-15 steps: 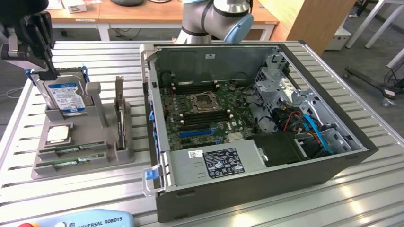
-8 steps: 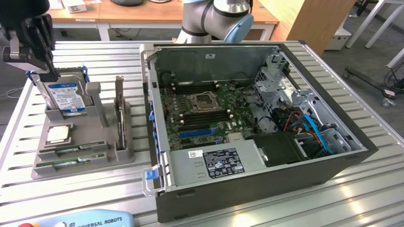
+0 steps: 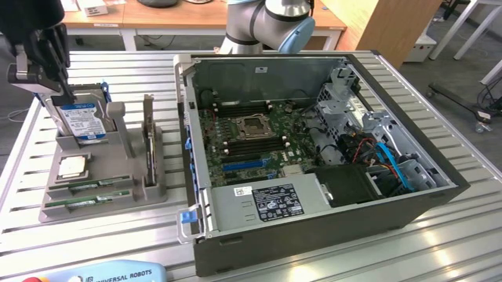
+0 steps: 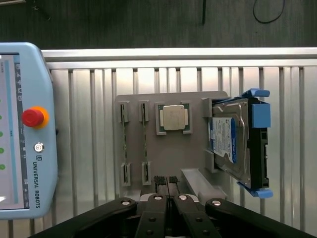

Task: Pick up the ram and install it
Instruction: 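Pick up the ram and move it above insertion slot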

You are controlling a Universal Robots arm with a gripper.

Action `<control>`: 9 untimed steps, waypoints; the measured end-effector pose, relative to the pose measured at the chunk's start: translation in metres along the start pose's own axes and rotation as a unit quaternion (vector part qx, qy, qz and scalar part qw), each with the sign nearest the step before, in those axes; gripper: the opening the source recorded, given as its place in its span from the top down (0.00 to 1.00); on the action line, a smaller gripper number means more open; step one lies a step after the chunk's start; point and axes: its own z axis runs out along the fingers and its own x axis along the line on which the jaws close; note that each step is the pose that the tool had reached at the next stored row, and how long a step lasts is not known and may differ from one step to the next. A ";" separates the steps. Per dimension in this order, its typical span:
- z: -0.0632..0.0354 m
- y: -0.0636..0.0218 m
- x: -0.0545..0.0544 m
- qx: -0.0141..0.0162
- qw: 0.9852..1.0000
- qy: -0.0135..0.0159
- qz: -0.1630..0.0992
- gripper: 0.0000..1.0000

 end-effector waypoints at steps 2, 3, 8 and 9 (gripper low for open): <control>0.0021 -0.0001 0.000 0.000 1.000 0.000 0.000 0.90; 0.0032 -0.0002 0.000 0.000 1.000 0.000 0.000 0.90; 0.0086 -0.0004 0.000 0.000 1.000 0.000 0.000 0.90; 0.0099 -0.0005 0.000 0.000 1.000 0.000 0.000 0.90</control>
